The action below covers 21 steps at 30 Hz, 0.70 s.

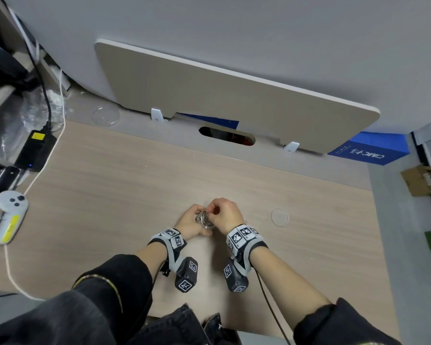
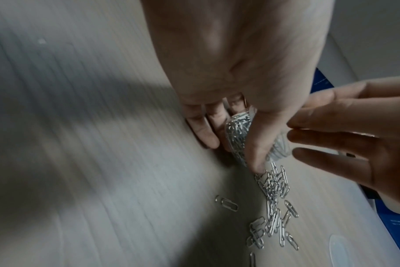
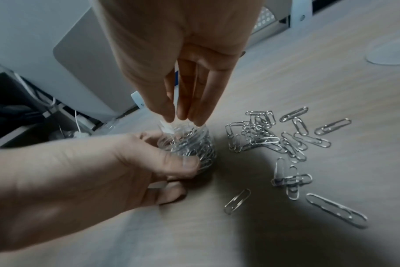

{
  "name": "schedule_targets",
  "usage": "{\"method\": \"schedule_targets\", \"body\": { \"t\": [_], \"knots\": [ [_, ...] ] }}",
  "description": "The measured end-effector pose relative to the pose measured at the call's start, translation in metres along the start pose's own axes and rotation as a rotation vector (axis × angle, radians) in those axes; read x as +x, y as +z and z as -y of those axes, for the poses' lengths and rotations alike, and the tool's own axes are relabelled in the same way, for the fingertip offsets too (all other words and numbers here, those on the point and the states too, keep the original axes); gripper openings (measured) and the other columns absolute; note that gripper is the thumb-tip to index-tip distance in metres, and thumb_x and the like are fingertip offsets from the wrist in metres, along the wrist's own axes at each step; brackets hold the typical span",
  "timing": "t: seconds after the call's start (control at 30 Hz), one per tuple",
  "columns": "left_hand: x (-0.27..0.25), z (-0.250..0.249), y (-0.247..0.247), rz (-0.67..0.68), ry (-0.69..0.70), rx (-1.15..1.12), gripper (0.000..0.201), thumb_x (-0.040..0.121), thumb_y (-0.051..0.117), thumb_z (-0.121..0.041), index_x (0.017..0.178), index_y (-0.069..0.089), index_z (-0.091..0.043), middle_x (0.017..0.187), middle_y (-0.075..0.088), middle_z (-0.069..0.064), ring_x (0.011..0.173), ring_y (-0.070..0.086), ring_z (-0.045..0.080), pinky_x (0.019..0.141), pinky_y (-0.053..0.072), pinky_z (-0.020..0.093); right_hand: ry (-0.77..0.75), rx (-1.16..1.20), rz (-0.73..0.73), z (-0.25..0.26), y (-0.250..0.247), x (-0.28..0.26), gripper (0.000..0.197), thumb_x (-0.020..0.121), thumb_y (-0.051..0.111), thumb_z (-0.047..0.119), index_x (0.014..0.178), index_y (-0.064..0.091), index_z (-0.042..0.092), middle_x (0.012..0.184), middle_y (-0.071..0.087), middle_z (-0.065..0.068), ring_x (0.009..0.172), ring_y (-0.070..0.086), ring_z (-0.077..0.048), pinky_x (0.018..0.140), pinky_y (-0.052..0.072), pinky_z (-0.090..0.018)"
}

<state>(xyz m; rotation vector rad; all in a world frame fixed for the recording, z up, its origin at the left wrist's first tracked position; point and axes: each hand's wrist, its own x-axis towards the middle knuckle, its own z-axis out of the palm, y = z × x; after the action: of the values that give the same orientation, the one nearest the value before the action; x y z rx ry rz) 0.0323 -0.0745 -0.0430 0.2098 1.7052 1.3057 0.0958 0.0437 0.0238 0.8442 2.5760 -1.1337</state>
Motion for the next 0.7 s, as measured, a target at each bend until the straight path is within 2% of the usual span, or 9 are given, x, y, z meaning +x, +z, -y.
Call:
{"method": "schedule_targets", "body": {
  "t": [0.1, 0.17, 0.23, 0.33, 0.43, 0.5, 0.6, 0.7],
  "knots": [
    [0.001, 0.001, 0.001, -0.011, 0.017, 0.028, 0.066, 0.041, 0.081, 0.001, 0.093, 0.051, -0.026, 0.102, 0.058, 0.007, 0.090, 0.056, 0.018, 0.080, 0.047, 0.027, 0.044, 0.058, -0.102, -0.017, -0.009, 0.000, 0.014, 0.074, 0.061, 0.013, 0.083, 0.068, 0.021, 0.089, 0.070, 0.001, 0.084, 0.064, -0.019, 0.080, 0.052, -0.034],
    [0.002, 0.002, 0.001, -0.022, 0.030, 0.055, 0.065, 0.039, 0.082, -0.003, 0.091, 0.051, -0.027, 0.102, 0.057, 0.005, 0.093, 0.055, 0.017, 0.088, 0.046, 0.031, 0.156, 0.020, -0.160, -0.033, -0.017, 0.000, 0.016, 0.078, 0.060, 0.019, 0.093, 0.065, 0.020, 0.099, 0.067, -0.002, 0.091, 0.064, -0.022, 0.082, 0.052, -0.034],
    [0.001, 0.001, 0.001, -0.019, 0.031, 0.074, 0.066, 0.038, 0.082, -0.004, 0.091, 0.051, -0.027, 0.102, 0.057, 0.004, 0.094, 0.056, 0.017, 0.091, 0.045, 0.031, 0.322, -0.105, -0.134, -0.050, -0.020, -0.003, 0.029, 0.082, 0.063, 0.028, 0.108, 0.057, 0.015, 0.113, 0.057, -0.007, 0.101, 0.061, -0.028, 0.086, 0.050, -0.035],
    [0.003, 0.001, 0.000, -0.014, 0.024, 0.091, 0.066, 0.047, 0.084, 0.009, 0.092, 0.050, -0.025, 0.102, 0.057, 0.004, 0.094, 0.056, 0.017, 0.087, 0.045, 0.027, 0.474, -0.200, -0.059, -0.066, -0.014, -0.010, 0.060, 0.076, 0.071, 0.045, 0.116, 0.046, 0.009, 0.118, 0.046, -0.013, 0.107, 0.056, -0.037, 0.089, 0.047, -0.040],
    [0.003, 0.001, 0.000, -0.014, 0.026, 0.090, 0.065, 0.050, 0.082, 0.012, 0.097, 0.050, -0.019, 0.100, 0.057, 0.002, 0.091, 0.056, 0.016, 0.082, 0.045, 0.024, 0.484, -0.171, -0.080, -0.069, -0.003, -0.011, 0.069, 0.070, 0.076, 0.050, 0.114, 0.045, 0.008, 0.117, 0.045, -0.012, 0.105, 0.057, -0.038, 0.088, 0.048, -0.041],
    [0.003, 0.002, 0.000, -0.014, 0.023, 0.089, 0.067, 0.047, 0.084, 0.008, 0.098, 0.051, -0.019, 0.102, 0.057, 0.004, 0.090, 0.056, 0.015, 0.082, 0.046, 0.025, 0.470, -0.152, -0.093, -0.068, 0.001, -0.010, 0.068, 0.068, 0.078, 0.049, 0.112, 0.046, 0.008, 0.116, 0.046, -0.012, 0.104, 0.058, -0.037, 0.089, 0.049, -0.041],
    [0.004, 0.002, 0.000, -0.024, 0.023, 0.104, 0.066, 0.049, 0.083, 0.011, 0.100, 0.051, -0.016, 0.098, 0.056, 0.001, 0.086, 0.055, 0.013, 0.076, 0.046, 0.020, 0.431, -0.179, -0.077, -0.065, 0.004, -0.008, 0.067, 0.070, 0.077, 0.050, 0.112, 0.046, 0.008, 0.117, 0.046, -0.013, 0.105, 0.058, -0.037, 0.087, 0.049, -0.040],
    [0.004, 0.001, -0.001, -0.022, 0.020, 0.114, 0.064, 0.051, 0.082, 0.011, 0.099, 0.051, -0.019, 0.097, 0.056, -0.002, 0.087, 0.056, 0.012, 0.075, 0.045, 0.020, 0.409, -0.219, -0.089, -0.061, 0.006, -0.006, 0.072, 0.068, 0.075, 0.056, 0.113, 0.045, 0.008, 0.116, 0.048, -0.012, 0.105, 0.058, -0.036, 0.085, 0.048, -0.040]
  ]
}}
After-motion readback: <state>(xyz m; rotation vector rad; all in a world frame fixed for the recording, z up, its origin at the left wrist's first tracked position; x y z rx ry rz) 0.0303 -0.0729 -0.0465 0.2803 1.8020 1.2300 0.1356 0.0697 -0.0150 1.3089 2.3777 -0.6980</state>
